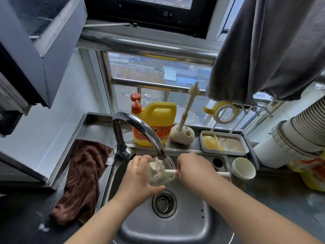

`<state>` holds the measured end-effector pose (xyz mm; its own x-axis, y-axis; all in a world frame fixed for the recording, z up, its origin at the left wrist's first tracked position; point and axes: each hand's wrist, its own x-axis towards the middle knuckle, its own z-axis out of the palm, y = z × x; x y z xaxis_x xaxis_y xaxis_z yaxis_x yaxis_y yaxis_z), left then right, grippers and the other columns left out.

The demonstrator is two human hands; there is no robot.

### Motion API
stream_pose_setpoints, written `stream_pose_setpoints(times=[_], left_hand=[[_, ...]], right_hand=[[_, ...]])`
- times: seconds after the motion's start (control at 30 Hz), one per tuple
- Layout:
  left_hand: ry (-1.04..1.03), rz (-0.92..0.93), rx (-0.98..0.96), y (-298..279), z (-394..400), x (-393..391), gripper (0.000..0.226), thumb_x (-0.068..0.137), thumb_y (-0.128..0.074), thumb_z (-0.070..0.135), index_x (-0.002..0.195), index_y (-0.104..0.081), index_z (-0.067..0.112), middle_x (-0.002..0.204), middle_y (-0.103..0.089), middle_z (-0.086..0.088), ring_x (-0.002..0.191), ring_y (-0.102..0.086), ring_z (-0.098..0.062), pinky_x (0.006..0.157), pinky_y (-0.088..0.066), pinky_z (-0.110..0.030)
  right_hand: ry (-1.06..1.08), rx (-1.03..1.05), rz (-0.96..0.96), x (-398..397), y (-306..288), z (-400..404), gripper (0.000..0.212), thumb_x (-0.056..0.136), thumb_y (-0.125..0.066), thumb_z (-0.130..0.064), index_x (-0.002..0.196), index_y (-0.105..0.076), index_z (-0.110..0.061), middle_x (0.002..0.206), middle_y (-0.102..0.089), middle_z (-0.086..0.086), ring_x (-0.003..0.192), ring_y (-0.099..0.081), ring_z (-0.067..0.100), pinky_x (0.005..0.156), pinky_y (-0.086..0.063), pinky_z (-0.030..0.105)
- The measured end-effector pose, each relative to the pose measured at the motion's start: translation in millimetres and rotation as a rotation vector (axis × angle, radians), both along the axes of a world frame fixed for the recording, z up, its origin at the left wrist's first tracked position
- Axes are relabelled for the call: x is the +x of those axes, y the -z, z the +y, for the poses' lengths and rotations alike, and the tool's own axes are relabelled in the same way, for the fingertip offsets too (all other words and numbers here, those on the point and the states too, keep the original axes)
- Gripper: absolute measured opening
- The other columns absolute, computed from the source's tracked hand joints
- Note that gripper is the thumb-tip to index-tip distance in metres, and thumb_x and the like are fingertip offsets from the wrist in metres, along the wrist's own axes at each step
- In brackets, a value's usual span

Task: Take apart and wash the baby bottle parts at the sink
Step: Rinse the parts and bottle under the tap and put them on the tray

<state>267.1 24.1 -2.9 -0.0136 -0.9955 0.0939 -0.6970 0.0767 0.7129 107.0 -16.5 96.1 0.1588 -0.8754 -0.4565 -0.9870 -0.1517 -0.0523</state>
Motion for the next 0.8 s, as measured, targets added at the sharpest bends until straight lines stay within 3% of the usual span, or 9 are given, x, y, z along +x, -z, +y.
stream_pose_setpoints(times=[0.17, 0.27, 0.37, 0.47, 0.53, 0.63, 0.73, 0.8], left_hand=[[-0.125, -0.021, -0.042, 0, 4, 2, 0.086, 0.050, -0.089, 0.040, 0.121, -0.049, 0.010, 0.110, -0.041, 0.002, 0.103, -0.042, -0.018, 0.093, -0.043, -0.033], [-0.077, 0.022, 0.039, -1, 9, -4, 0.104, 0.061, -0.083, 0.046, 0.142, -0.029, 0.008, 0.129, -0.029, -0.006, 0.123, -0.030, -0.020, 0.107, -0.024, -0.028], [0.055, 0.047, 0.122, 2, 14, -1, 0.105, 0.075, -0.068, 0.054, 0.150, -0.007, 0.015, 0.141, -0.008, 0.002, 0.136, -0.013, -0.015, 0.111, -0.009, -0.020], [0.173, -0.023, 0.154, 2, 9, 14, 0.092, 0.078, -0.065, 0.053, 0.148, -0.018, 0.016, 0.149, -0.015, 0.004, 0.143, -0.012, -0.016, 0.113, -0.009, -0.018], [0.205, -0.119, 0.123, 0, 0, 19, 0.090, 0.072, -0.075, 0.045, 0.144, -0.027, 0.019, 0.141, -0.027, 0.005, 0.135, -0.025, -0.014, 0.109, -0.019, -0.017], [0.187, -0.209, 0.119, -3, -12, 20, 0.098, 0.060, -0.079, 0.051, 0.142, -0.031, 0.027, 0.131, -0.030, 0.006, 0.120, -0.026, -0.010, 0.103, -0.031, -0.022], [0.167, -0.130, 0.114, 0, -12, 19, 0.093, 0.052, -0.078, 0.050, 0.134, -0.042, 0.025, 0.127, -0.042, 0.011, 0.120, -0.037, -0.009, 0.103, -0.035, -0.024], [0.087, -0.034, 0.108, 3, -9, 18, 0.092, 0.047, -0.078, 0.050, 0.129, -0.046, 0.024, 0.118, -0.049, 0.012, 0.116, -0.045, -0.011, 0.101, -0.039, -0.027]], right_hand=[[-0.052, -0.059, -0.062, -4, -6, 0, 0.018, 0.095, -0.052, -0.030, 0.104, -0.064, -0.020, 0.101, -0.064, 0.005, 0.086, -0.055, 0.025, 0.069, -0.038, 0.029], [-0.125, -0.096, -0.084, -1, -4, 7, 0.016, 0.095, -0.051, -0.030, 0.104, -0.064, -0.024, 0.104, -0.064, 0.004, 0.098, -0.059, 0.028, 0.070, -0.037, 0.027], [-0.142, -0.096, -0.115, -3, 4, 15, 0.018, 0.095, -0.050, -0.032, 0.102, -0.064, -0.024, 0.103, -0.065, 0.003, 0.097, -0.059, 0.028, 0.072, -0.040, 0.030], [-0.180, -0.106, -0.120, -9, 9, 21, 0.016, 0.096, -0.049, -0.031, 0.100, -0.062, -0.024, 0.103, -0.064, 0.000, 0.098, -0.058, 0.027, 0.071, -0.038, 0.031], [-0.231, -0.138, -0.116, -9, 9, 25, 0.012, 0.095, -0.049, -0.027, 0.099, -0.060, -0.025, 0.103, -0.062, -0.001, 0.098, -0.057, 0.026, 0.068, -0.032, 0.030], [-0.272, -0.174, -0.117, -7, 3, 29, 0.012, 0.095, -0.049, -0.024, 0.099, -0.060, -0.023, 0.102, -0.060, -0.001, 0.094, -0.057, 0.027, 0.066, -0.028, 0.029], [-0.267, -0.124, -0.086, -6, -5, 29, 0.012, 0.094, -0.050, -0.021, 0.100, -0.060, -0.021, 0.103, -0.060, 0.001, 0.084, -0.051, 0.025, 0.066, -0.029, 0.029], [-0.147, -0.078, -0.032, -12, -11, 19, 0.015, 0.094, -0.050, -0.022, 0.103, -0.061, -0.021, 0.104, -0.062, 0.004, 0.088, -0.055, 0.027, 0.067, -0.033, 0.029]])
